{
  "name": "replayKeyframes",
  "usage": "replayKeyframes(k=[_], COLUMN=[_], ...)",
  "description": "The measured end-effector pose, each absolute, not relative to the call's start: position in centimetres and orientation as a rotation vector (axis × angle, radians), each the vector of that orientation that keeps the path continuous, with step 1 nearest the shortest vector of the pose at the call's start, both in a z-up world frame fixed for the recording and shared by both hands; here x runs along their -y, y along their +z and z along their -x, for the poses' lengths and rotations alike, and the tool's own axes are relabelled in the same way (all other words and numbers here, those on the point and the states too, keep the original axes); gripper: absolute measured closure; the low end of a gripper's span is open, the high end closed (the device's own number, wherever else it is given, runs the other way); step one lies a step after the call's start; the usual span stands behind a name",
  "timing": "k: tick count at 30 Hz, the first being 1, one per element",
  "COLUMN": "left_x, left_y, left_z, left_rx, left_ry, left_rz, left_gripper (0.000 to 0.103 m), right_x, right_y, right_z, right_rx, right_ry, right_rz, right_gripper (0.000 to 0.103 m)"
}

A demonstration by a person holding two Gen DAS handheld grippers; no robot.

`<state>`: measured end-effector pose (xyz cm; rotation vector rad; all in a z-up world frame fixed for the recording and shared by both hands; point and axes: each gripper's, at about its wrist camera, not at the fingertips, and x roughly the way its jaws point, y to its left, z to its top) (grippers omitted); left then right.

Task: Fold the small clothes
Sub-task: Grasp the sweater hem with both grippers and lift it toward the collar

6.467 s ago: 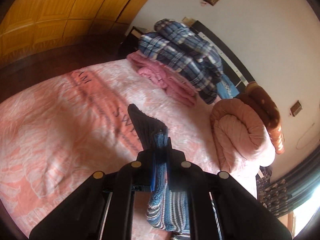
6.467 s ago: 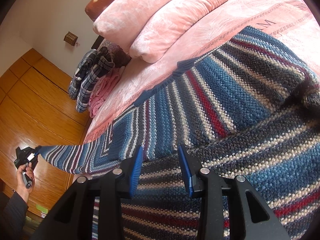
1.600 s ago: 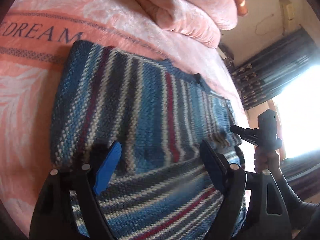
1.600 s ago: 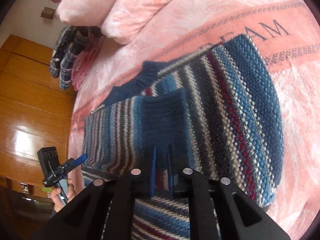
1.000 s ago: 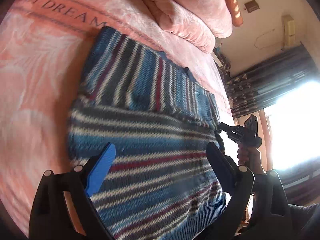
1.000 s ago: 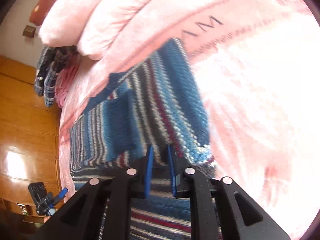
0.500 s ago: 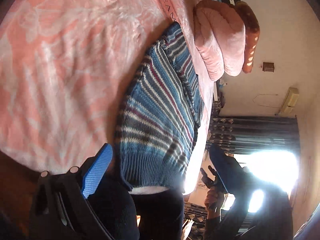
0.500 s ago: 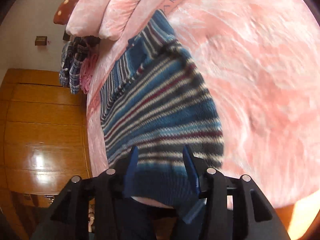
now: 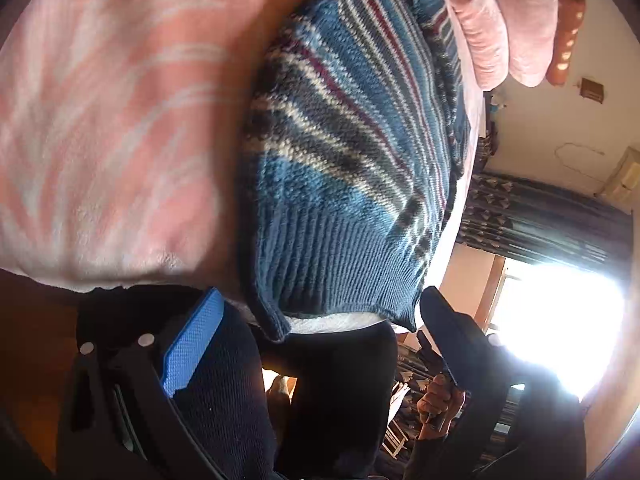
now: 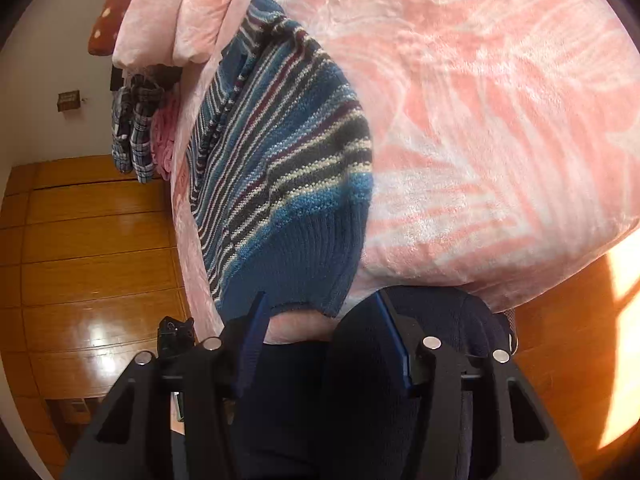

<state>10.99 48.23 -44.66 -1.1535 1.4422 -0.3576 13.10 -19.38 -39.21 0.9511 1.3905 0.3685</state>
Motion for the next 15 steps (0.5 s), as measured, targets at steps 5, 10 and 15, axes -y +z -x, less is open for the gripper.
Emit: replayKeyframes(k=[5, 10, 15], left_x=[-46.9, -46.5, -47.5], left_y=[-45.7, -46.2, -47.2], left_z=[-10.7, -10.5, -10.0], left_rx=[-1.452, -1.467, -1.486], left_ry=[-0.358, -0.368, -0.328], left_rz=[1.173, 1.19, 1.204], left_gripper=[0.007, 0.049, 0.092], right_x=[17.1, 15.7, 15.9], right_y=[-40.9, -41.8, -43.2], right_z=[-13.3, -14.1, -14.8], right_rx=[-1.433, -1.45, -1.456], right_ry=[0.362, 0.338, 0.297], right_rz=[-0.937, -0.904, -0.927], right_gripper=[0.049, 0.049, 0.05])
